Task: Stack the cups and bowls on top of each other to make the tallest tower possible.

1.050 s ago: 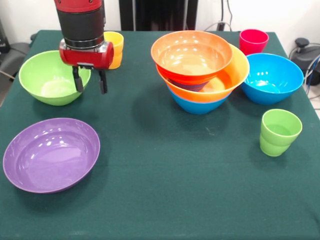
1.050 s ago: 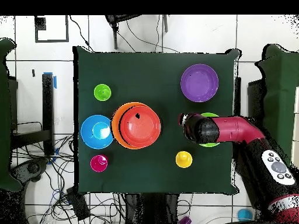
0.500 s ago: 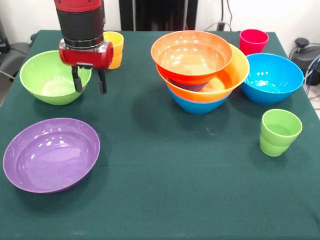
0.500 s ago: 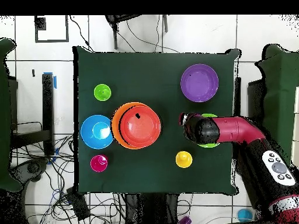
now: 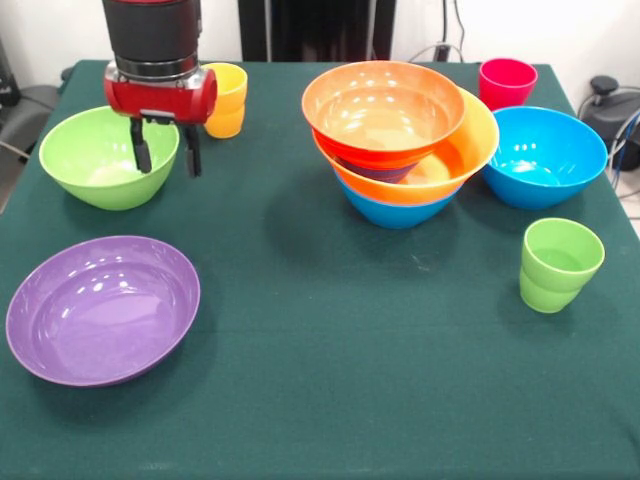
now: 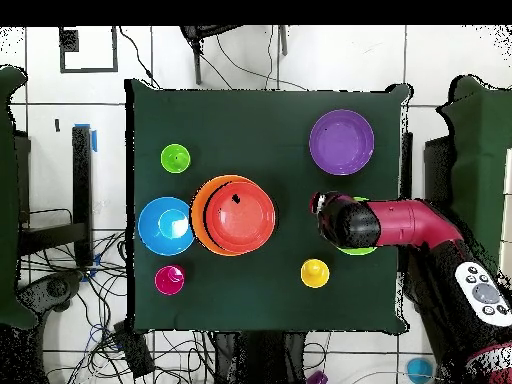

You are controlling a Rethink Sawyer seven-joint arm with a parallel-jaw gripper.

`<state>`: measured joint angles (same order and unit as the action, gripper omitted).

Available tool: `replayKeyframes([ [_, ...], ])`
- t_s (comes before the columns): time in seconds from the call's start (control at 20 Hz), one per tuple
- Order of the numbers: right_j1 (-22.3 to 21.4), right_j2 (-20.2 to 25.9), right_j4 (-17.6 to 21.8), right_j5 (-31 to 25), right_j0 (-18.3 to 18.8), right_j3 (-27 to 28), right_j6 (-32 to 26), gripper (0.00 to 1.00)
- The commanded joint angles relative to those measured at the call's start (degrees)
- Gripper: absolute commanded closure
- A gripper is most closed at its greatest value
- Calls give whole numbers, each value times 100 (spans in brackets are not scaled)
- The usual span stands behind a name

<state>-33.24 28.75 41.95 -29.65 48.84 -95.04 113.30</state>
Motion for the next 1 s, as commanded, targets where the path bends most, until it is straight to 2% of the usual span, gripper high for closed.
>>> replayKeyframes([
  [0.05, 44, -129, 285, -69, -145, -180, -481, 0],
  [0.4, 134, -258, 412, 91, -165, -220, -353, 0],
  [0.6, 347, -365, 505, 198, -234, -99, -254, 0],
  [0.75, 444, -454, 404, 51, -240, -66, -182, 0],
  [1.0, 334, -675, 331, 25, -301, -183, 46, 0],
])
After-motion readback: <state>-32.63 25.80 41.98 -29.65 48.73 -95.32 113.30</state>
